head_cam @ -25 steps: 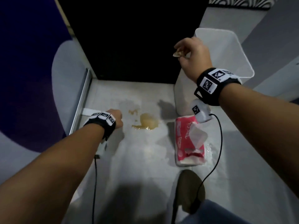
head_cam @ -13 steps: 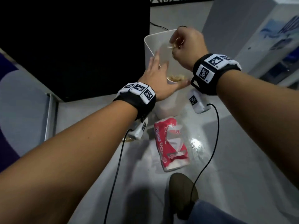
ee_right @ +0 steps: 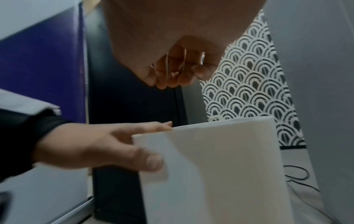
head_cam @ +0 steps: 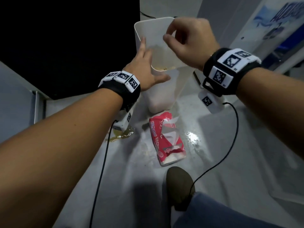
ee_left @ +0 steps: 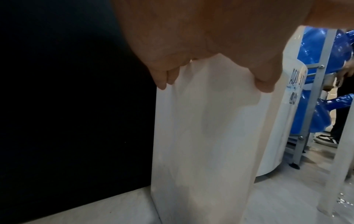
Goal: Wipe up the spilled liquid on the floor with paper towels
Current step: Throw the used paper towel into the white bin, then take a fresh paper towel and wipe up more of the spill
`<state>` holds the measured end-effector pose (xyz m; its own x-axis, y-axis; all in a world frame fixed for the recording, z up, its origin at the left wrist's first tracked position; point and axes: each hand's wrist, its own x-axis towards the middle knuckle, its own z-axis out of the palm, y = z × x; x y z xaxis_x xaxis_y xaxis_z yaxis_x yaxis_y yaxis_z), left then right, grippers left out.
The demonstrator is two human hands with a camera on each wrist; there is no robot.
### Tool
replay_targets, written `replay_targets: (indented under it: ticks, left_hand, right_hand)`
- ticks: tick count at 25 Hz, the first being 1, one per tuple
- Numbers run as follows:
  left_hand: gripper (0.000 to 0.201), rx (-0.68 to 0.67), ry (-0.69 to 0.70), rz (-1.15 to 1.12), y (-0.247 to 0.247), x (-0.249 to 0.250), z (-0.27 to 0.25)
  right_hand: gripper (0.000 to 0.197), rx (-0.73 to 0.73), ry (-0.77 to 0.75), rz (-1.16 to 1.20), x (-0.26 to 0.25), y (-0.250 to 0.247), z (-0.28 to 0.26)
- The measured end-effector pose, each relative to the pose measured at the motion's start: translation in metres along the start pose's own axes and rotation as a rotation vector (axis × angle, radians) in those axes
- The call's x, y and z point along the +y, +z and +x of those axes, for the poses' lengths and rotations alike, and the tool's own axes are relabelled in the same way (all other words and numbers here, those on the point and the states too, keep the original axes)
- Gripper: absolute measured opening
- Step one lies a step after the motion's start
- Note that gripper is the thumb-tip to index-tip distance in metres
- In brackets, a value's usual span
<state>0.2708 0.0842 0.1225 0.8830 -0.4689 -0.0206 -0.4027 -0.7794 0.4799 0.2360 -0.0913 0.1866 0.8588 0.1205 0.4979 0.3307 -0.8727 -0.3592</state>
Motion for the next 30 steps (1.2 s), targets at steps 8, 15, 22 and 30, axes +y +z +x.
replay_targets:
  ticks: [8,15,22,30]
  left_hand:
    - [0.125,0.006,-0.162,-0.260,0.069,-0.026,-0.056]
    - [0.102,-0.402,-0.263,-0.172,0.160,-0.029,-0.131]
    - [0.096,-0.413,-0.275,-0.246,0.184,-0.023,-0.143]
    - [0.050,-0.369,-0.449,-0.367,0.135,-0.044,-0.163]
  right_hand:
    - [0.064,-0.312,-0.102,-0.155,-0.007,0.031,-0.146]
    - [0.070,-0.813,0.142,-0.444,-0.008,0.060,-0.184]
    - [0.048,-0.765,0.102,-0.229,-0.037,0.058,-0.162]
    - [0.033,-0.525,0.450,0.859,-0.079,0.016,-0.089]
